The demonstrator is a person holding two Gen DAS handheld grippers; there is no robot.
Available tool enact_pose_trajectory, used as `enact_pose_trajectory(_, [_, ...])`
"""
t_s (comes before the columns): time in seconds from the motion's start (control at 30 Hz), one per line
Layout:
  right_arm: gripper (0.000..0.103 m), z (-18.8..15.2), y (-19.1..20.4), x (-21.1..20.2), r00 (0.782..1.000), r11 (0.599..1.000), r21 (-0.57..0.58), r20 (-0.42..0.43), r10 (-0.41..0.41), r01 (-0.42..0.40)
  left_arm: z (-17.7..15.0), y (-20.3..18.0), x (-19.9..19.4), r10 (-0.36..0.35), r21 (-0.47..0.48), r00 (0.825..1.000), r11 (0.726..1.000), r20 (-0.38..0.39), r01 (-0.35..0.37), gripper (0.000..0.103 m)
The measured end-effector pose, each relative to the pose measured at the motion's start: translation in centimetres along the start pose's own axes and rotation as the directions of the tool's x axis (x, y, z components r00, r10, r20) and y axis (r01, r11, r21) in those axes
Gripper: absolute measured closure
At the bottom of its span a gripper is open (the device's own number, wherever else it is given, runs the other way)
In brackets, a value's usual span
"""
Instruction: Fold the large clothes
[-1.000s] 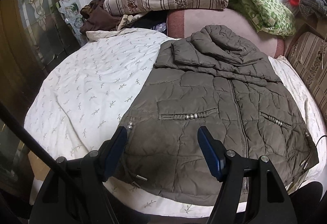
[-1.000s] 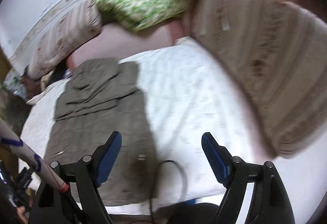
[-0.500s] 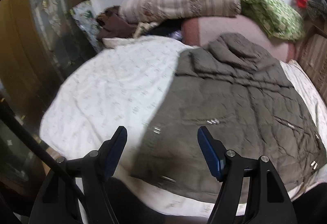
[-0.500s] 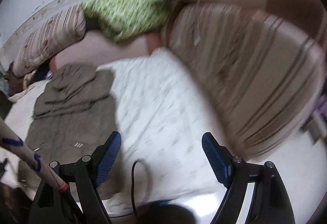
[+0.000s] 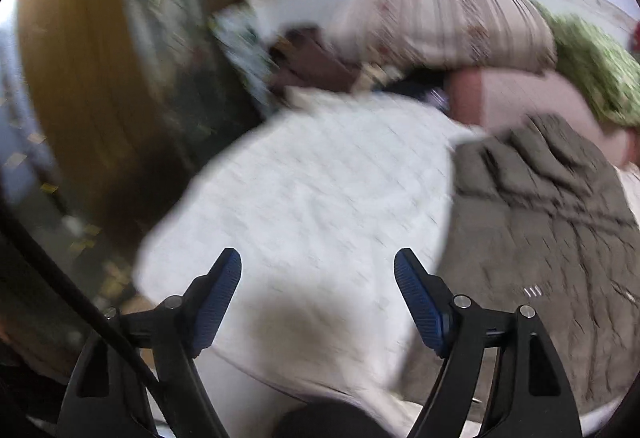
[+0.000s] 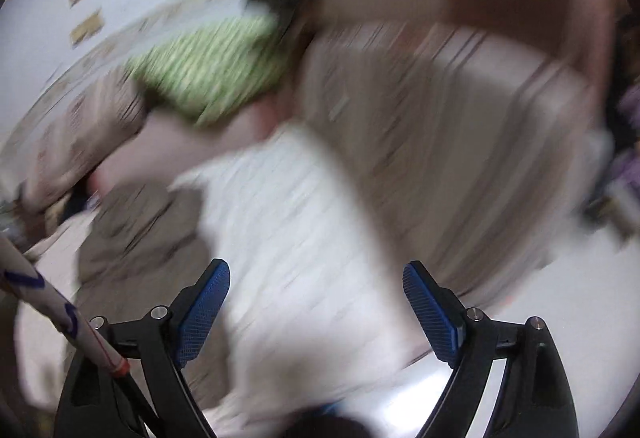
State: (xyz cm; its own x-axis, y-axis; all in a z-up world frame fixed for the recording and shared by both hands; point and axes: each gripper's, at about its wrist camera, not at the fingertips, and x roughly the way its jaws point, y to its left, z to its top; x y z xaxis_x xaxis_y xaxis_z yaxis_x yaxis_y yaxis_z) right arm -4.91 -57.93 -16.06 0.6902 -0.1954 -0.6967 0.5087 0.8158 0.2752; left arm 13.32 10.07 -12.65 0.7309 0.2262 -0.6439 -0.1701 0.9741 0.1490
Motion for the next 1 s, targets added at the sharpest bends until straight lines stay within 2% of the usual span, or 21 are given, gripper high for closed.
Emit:
enact_pose_trajectory(0.03, [0.014, -1.3, 0.6, 3.4, 0.996, 0.998, 0.014, -0.064, 0.057, -0.056, -0.7, -0.8, 1.7, -0.065, -0.003, 0.997, 0.998, -0.042, 0.064, 0.025])
enact_pose_trajectory(0.07, [0.015, -2.3, 1.1, 6.0, 0.989, 0.995, 0.032, -0.111, 0.098, -0.096, -1.4, -1.8, 3.6, -0.133, -0.011, 0.987, 0.991, -0.09, 0.132, 0.025])
enact_pose_trajectory(0.1, [0.02, -3.4, 1.9, 9.0, 0.977, 0.99, 0.056, -0.164, 0.137, -0.129, -1.8, -2.4, 4.6, -0.168, -0.018, 0.979, 0.986, -0.117, 0.167, 0.025])
enact_pose_trajectory(0.13, [0.023, -4.4, 2.6, 11.5, 0.966, 0.987, 0.073, -0.204, 0.157, -0.145, -2.4, -3.3, 6.5, -0.223, -0.03, 0.961, 0.975, -0.161, 0.221, 0.025])
enact_pose_trajectory(0.2, [0.024, -5.5, 3.7, 15.0, 0.954, 0.982, 0.081, -0.235, 0.187, -0.172, -3.2, -4.7, 8.6, -0.276, -0.039, 0.938, 0.961, -0.21, 0.274, 0.025])
enact_pose_trajectory(0.3, [0.024, -6.2, 4.9, 18.5, 0.932, 0.965, 0.123, -0.257, 0.257, -0.232, -4.1, -6.2, 11.9, -0.364, -0.064, 0.885, 0.93, -0.291, 0.362, 0.025])
enact_pose_trajectory(0.4, [0.027, -6.7, 5.4, 20.8, 0.916, 0.945, 0.187, -0.254, 0.31, -0.268, -4.5, -6.9, 14.3, -0.429, -0.11, 0.841, 0.902, -0.329, 0.417, 0.025])
enact_pose_trajectory(0.43, [0.03, -6.6, 5.6, 21.5, 0.908, 0.936, 0.205, -0.251, 0.334, -0.288, -4.6, -7.1, 14.9, -0.459, -0.127, 0.82, 0.887, -0.342, 0.444, 0.025])
enact_pose_trajectory(0.47, [0.032, -6.7, 5.7, 22.1, 0.896, 0.923, 0.227, -0.253, 0.365, -0.311, -4.7, -7.2, 15.5, -0.503, -0.15, 0.788, 0.863, -0.355, 0.483, 0.025])
enact_pose_trajectory(0.5, [0.033, -6.8, 6.2, 22.4, 0.885, 0.911, 0.245, -0.254, 0.391, -0.332, -5.0, -7.5, 16.3, -0.57, -0.189, 0.728, 0.819, -0.38, 0.542, 0.025])
enact_pose_trajectory(0.53, [0.034, -6.9, 6.4, 22.9, 0.859, 0.887, 0.276, -0.263, 0.44, -0.37, -5.4, -7.8, 16.7, -0.615, -0.219, 0.679, 0.784, -0.4, 0.581, 0.025])
enact_pose_trajectory(0.57, [0.035, -7.1, 6.5, 23.3, 0.843, 0.877, 0.286, -0.276, 0.462, -0.387, -5.6, -7.9, 16.7, -0.625, -0.226, 0.671, 0.776, -0.399, 0.589, 0.025])
enact_pose_trajectory(0.6, [0.034, -7.4, 7.0, 23.6, 0.825, 0.871, 0.283, -0.3, 0.478, -0.402, -5.7, -7.9, 16.4, -0.631, -0.223, 0.672, 0.772, -0.387, 0.596, 0.026])
enact_pose_trajectory(0.67, [0.035, -7.9, 7.9, 23.5, 0.809, 0.876, 0.25, -0.342, 0.479, -0.413, -5.9, -7.8, 16.1, -0.675, -0.247, 0.631, 0.733, -0.382, 0.634, 0.029])
enact_pose_trajectory(0.7, [0.035, -8.1, 8.1, 23.2, 0.803, 0.876, 0.241, -0.352, 0.481, -0.419, -6.1, -7.5, 15.6, -0.689, -0.257, 0.619, 0.72, -0.375, 0.645, 0.029])
enact_pose_trajectory(0.8, [0.035, -9.2, 8.3, 21.7, 0.757, 0.847, 0.253, -0.38, 0.531, -0.467, -6.8, -7.1, 14.7, -0.71, -0.256, 0.599, 0.698, -0.369, 0.669, 0.029])
enact_pose_trajectory(0.9, [0.038, -10.4, 8.3, 20.0, 0.721, 0.816, 0.274, -0.382, 0.578, -0.508, -7.5, -7.1, 14.1, -0.72, -0.246, 0.586, 0.685, -0.372, 0.686, 0.029])
enact_pose_trajectory(1.0, [0.047, -11.7, 8.8, 18.3, 0.695, 0.79, 0.275, -0.375, 0.613, -0.548, -8.1, -7.0, 13.7, -0.763, -0.271, 0.536, 0.636, -0.362, 0.722, 0.029])
